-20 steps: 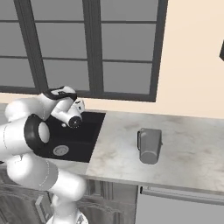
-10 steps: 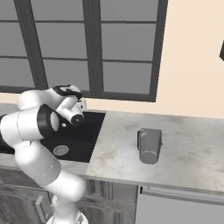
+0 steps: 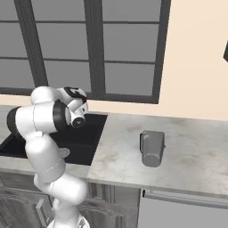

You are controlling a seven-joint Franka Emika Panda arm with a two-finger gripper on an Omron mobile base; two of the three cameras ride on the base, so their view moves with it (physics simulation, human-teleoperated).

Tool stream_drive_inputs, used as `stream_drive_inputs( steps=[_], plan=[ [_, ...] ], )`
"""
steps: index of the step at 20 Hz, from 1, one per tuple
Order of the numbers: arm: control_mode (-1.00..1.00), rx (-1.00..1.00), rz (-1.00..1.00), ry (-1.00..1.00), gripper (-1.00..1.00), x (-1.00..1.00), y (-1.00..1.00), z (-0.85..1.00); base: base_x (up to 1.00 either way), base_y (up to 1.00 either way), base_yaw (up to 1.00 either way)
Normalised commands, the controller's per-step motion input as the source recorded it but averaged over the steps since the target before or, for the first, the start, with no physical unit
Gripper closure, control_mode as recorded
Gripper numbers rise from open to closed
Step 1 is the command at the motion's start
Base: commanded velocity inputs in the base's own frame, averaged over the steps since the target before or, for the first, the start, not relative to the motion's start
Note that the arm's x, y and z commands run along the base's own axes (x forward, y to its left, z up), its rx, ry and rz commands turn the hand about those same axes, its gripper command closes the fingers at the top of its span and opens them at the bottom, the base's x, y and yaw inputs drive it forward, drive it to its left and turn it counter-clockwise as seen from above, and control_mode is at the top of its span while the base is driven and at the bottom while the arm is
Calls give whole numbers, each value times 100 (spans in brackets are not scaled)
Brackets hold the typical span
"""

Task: Turn on the sink faucet and place the jug under the water for a few seconds to fill it up.

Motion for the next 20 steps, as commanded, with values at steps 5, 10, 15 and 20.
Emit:
stream_drive_inputs(
  steps=[5, 10, 15, 20],
  plan=[
    [-100, 0, -6, 0, -100, 23, 2, -20, 0, 0, 0],
    [-100, 0, -7, 0, -100, 29, 8, -16, 0, 0, 0],
    [-100, 0, -7, 0, -100, 31, 8, -13, 0, 0, 0],
    [-100, 0, -6, 0, -100, 33, 9, -14, 0, 0, 0]
  ],
)
